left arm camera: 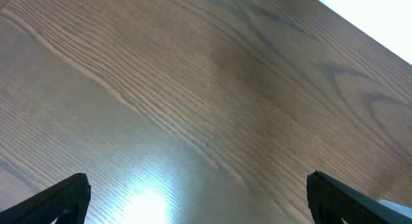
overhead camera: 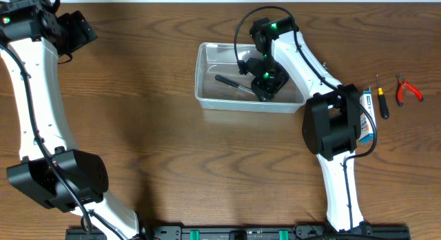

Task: Pack container
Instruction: 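Carry the hammer into the container and open the right gripper, then move the right gripper over the double-ended wrench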

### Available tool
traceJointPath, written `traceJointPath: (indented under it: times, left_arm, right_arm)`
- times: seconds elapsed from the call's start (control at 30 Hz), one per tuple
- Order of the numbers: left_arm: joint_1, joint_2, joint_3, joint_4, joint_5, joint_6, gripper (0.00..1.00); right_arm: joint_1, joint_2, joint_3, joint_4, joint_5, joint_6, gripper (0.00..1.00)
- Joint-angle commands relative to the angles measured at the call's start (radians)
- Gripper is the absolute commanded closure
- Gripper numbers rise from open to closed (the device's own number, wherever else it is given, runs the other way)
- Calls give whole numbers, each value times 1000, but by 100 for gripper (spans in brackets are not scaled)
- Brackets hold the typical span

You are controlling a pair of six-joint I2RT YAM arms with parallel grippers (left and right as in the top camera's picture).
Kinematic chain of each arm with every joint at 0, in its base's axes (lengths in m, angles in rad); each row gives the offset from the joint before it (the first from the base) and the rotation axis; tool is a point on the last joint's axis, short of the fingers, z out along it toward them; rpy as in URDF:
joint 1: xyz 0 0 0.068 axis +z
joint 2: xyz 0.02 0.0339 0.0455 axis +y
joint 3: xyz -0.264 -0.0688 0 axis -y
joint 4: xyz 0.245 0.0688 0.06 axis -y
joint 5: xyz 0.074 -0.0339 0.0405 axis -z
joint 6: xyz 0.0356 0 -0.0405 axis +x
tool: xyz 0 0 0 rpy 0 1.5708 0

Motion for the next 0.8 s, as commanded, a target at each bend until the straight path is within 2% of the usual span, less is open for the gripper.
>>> traceJointPath:
  times: [0.0,0.27,0.5,0.67,0.73,0.77]
  left_arm:
    - [0,4,5,-2,-16,2,2]
    - [0,4,5,-2,-16,2,2]
    - [0,4,5,-2,-16,2,2]
    - [0,4,5,-2,-16,2,2]
    - [0,4,5,-2,-16,2,2]
    - [0,4,5,-2,-16,2,2]
  right_arm:
    - [-17,-28,-2,16,8,27,49]
    - [-71,-29,46,25,7,96,47]
    - [-140,-29,348,-109,7,293,43]
    - [-208,-29,623,-234,8,346,40]
    - [-241,-35,694,-247,7,389,36]
    - [-264,-48,705,-246,7,404,31]
